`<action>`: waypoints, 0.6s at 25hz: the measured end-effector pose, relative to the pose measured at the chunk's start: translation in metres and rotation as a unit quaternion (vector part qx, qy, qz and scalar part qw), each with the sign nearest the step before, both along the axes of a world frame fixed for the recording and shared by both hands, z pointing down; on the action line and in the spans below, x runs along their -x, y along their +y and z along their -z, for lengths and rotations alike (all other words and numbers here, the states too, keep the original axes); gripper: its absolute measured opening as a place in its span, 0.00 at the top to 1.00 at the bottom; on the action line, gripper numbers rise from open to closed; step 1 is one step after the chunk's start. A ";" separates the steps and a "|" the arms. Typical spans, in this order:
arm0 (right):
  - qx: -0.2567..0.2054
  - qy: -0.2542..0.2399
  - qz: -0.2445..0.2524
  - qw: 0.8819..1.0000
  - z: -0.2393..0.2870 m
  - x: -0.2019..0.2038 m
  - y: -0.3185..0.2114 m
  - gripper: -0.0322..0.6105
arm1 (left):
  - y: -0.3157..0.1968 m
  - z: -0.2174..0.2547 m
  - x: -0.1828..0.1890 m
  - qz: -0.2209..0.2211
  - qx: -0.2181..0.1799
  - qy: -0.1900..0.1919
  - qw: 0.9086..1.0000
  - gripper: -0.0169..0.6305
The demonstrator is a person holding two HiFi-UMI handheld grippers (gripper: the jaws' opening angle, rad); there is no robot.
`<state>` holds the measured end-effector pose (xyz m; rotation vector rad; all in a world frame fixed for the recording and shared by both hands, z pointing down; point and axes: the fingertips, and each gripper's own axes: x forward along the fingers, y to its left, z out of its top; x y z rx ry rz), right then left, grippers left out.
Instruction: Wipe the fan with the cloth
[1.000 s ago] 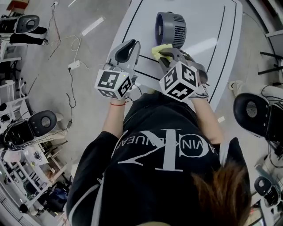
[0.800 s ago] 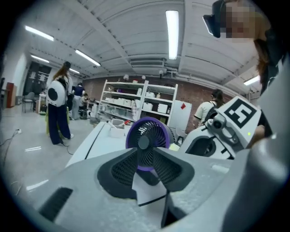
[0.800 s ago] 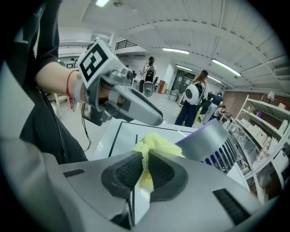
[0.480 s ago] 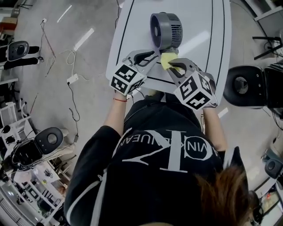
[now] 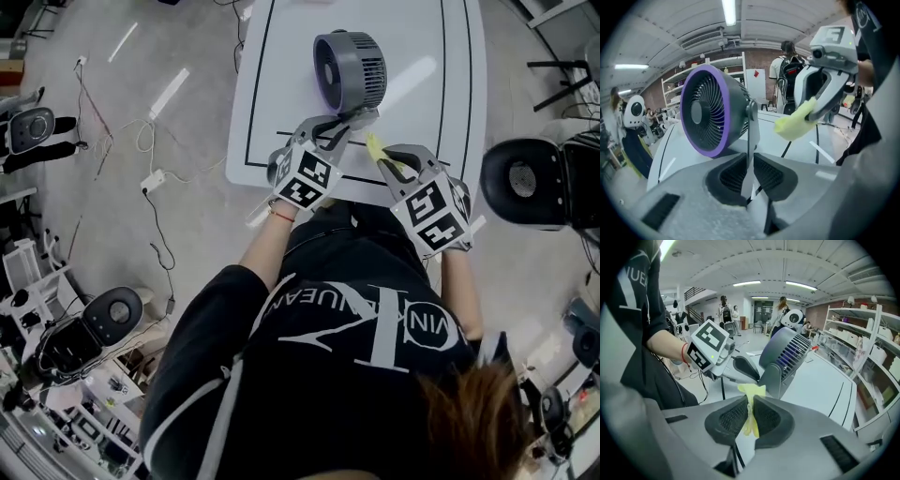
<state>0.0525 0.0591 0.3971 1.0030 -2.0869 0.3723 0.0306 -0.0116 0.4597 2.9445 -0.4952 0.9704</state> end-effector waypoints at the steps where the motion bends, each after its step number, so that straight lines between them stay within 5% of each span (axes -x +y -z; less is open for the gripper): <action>1: 0.002 0.001 -0.004 1.000 0.000 -0.001 0.001 0.90 | 0.000 -0.001 0.000 -0.004 -0.019 -0.010 1.000 0.91; 5: 0.010 0.002 -0.022 1.000 0.003 -0.006 0.002 0.90 | -0.001 0.003 0.002 -0.013 -0.073 -0.033 0.997 0.93; 15: 0.021 -0.016 -0.059 0.998 -0.005 -0.022 -0.007 0.90 | 0.006 0.002 -0.007 0.008 -0.045 -0.002 0.999 0.94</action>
